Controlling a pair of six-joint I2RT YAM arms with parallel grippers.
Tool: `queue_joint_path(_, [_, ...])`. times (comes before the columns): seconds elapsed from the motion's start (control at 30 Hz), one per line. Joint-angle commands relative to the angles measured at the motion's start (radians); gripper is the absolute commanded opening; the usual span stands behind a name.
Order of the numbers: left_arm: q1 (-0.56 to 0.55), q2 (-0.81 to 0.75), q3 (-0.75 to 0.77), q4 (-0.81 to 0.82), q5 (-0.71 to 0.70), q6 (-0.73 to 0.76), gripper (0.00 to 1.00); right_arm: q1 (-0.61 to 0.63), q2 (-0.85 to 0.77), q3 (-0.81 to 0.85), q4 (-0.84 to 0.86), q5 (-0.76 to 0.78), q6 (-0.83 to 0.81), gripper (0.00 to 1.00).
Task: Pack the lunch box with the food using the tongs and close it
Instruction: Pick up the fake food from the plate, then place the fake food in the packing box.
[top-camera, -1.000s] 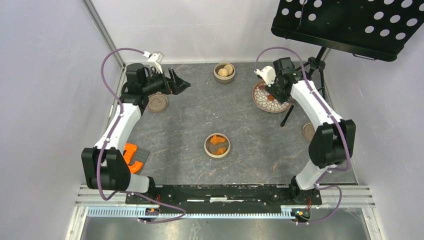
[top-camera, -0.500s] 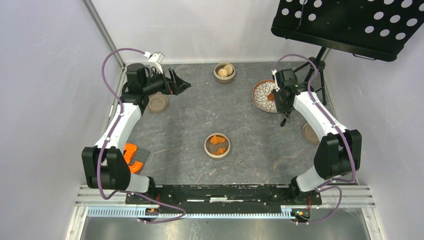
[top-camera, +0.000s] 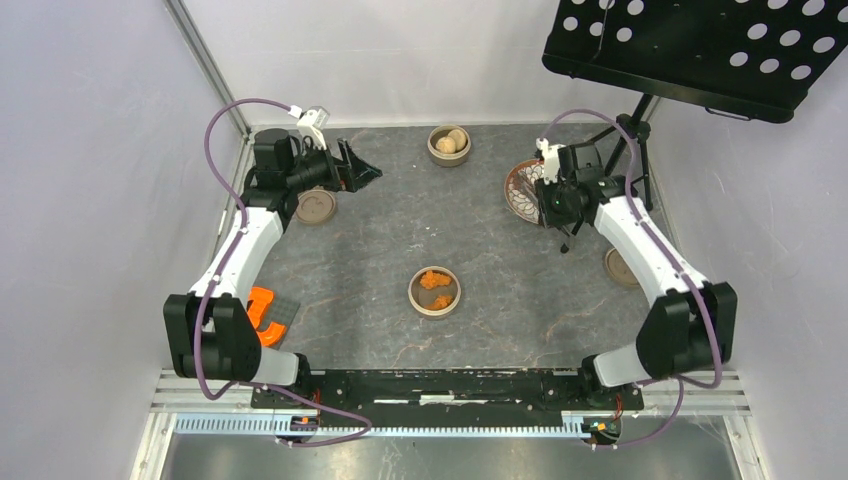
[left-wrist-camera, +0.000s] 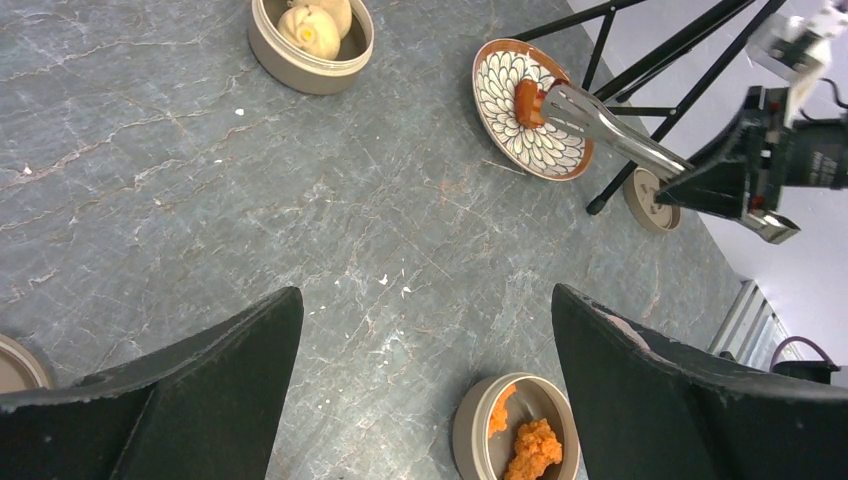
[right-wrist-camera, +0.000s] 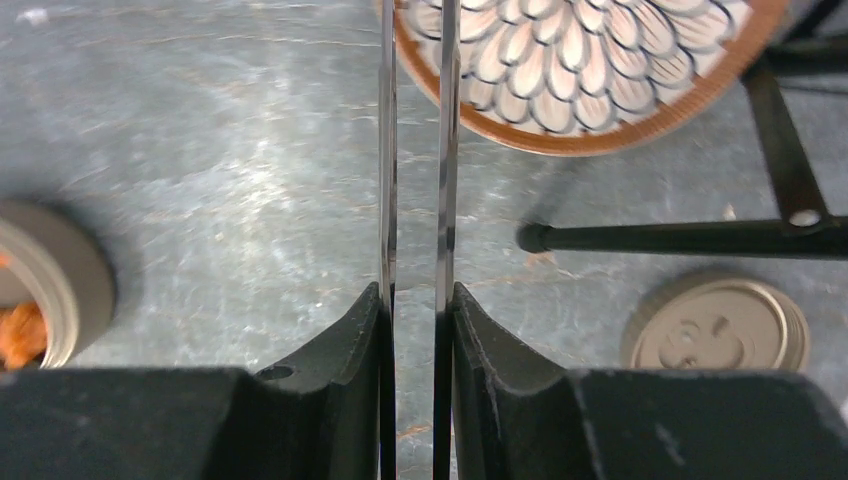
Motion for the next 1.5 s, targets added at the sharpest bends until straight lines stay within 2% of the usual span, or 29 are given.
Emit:
queue_joint_path(0.0, [-0.003,-0.026,0.0,0.046,0.007,-0.002,1.0,0.039,-0.144,-0.07,0.113,-0.243,-0.178,0.09])
queue_joint_path(0.17, [-0.002,-0.026,-0.001,0.045,0.009,-0.003,1.0,0.141,-0.237,-0.153,0.125,-0.356,-0.389,0.06])
queue_joint_path(0.43, [-0.002,-0.04,-0.001,0.028,0.005,0.002,1.0,0.311,-0.334,-0.309,0.117,-0.416,-0.688,0.03])
queue_joint_path(0.77, [-0.002,-0.061,0.001,-0.013,-0.003,0.033,1.0,0.416,-0.33,-0.391,0.063,-0.464,-0.854,0.03])
queue_joint_path(1.07, [-0.002,-0.067,-0.004,-0.015,-0.003,0.039,1.0,0.457,-0.293,-0.399,0.077,-0.438,-0.837,0.15])
queue_joint_path(1.27, [-0.003,-0.066,-0.004,-0.015,-0.002,0.044,1.0,0.458,-0.269,-0.387,0.085,-0.42,-0.809,0.31])
queue_joint_path(1.47, [-0.003,-0.064,-0.004,-0.014,-0.001,0.046,1.0,0.458,-0.276,-0.369,0.093,-0.392,-0.769,0.43])
